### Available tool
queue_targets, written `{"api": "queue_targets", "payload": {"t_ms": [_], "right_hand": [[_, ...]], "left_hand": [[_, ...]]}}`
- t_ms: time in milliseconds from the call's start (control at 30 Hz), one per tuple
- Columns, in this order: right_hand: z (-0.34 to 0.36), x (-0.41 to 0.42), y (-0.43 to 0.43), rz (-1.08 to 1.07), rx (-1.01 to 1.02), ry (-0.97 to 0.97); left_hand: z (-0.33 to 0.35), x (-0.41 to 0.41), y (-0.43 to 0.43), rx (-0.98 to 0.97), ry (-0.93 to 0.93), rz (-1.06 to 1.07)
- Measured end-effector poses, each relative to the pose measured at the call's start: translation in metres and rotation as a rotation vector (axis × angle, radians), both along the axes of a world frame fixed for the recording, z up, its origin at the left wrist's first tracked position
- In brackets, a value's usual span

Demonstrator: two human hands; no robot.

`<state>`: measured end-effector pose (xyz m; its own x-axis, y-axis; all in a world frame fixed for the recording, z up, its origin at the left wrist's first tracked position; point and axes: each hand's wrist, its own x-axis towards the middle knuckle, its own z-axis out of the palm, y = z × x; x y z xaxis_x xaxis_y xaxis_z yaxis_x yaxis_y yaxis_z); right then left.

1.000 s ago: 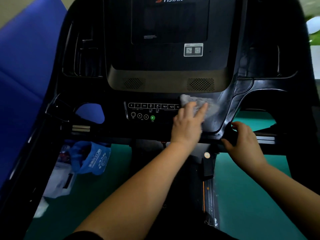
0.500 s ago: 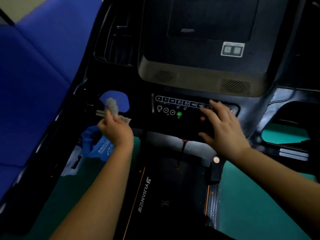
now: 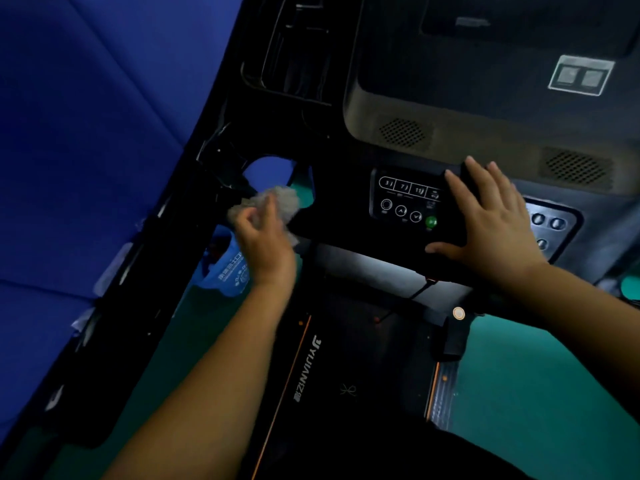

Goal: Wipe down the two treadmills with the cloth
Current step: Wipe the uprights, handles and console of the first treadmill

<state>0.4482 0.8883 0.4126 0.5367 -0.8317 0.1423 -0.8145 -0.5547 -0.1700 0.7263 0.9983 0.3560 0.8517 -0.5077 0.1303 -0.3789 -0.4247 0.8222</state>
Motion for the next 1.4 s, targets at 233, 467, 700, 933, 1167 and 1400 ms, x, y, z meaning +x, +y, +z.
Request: {"api": "queue_targets", "payload": {"t_ms": [233, 467, 700, 933, 1167, 1400], "right_hand": [[-0.004, -0.001, 0.0, 0.0, -0.028, -0.021], [-0.001, 0.001, 0.002, 0.0, -0.051, -0.046], [0.004, 0.02, -0.017, -0.021, -0.162, -0.179], [0.011, 0.044, -0.06, 0.045, -0.153, -0.084], [0.014, 0.052, -0.068, 0.02, -0.192, -0.11], [0.018, 0.072, -0.081, -0.009, -0.166, -0.174]], "left_hand": [[-0.002, -0.004, -0.008, 0.036, -0.036, 0.035], [-0.006, -0.036, 0.001, 0.154, -0.212, -0.279], [0.014, 0.038, -0.015, 0.321, -0.286, -0.122], [0.019, -0.019, -0.009, 0.356, -0.322, -0.279], [0.01, 0.048, -0.007, 0.403, -0.406, -0.22], [0.014, -0.015, -0.01, 0.29, -0.321, -0.366]]}}
